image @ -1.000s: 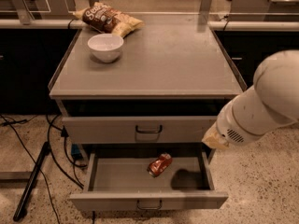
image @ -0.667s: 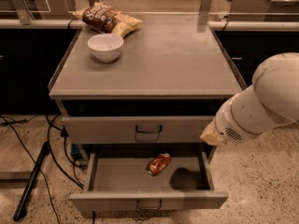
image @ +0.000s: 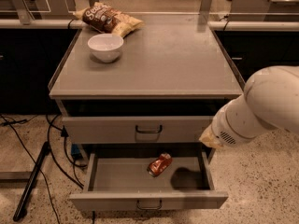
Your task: Pick coke can from middle drawer and place on counter
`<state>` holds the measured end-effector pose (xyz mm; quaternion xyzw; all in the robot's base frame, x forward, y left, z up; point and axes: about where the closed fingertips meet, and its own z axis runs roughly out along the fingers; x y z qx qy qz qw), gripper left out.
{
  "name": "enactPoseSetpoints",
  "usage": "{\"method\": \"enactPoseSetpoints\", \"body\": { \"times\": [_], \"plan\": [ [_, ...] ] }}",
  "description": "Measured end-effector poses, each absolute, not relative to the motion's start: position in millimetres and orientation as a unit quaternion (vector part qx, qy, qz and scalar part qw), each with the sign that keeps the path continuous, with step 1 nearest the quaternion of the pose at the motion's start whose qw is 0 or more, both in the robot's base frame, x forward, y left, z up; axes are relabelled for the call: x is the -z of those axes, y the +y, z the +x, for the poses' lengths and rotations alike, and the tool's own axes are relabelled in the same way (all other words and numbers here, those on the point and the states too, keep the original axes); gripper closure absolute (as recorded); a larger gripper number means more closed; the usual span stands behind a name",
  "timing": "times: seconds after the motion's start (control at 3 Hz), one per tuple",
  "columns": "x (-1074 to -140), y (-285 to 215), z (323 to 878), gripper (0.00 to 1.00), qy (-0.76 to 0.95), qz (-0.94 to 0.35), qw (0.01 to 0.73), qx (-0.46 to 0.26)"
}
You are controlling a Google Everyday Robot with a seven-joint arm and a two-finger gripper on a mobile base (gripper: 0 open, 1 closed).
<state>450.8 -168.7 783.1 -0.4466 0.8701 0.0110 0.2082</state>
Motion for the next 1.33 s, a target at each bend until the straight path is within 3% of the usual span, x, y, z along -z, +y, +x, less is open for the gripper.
{"method": "enactPoseSetpoints", "body": {
  "times": [1.33],
  "plan": [
    [-626.8,-159.0,482.2,1.00,0.904,-0.333,0.268,-0.025]
  ]
}}
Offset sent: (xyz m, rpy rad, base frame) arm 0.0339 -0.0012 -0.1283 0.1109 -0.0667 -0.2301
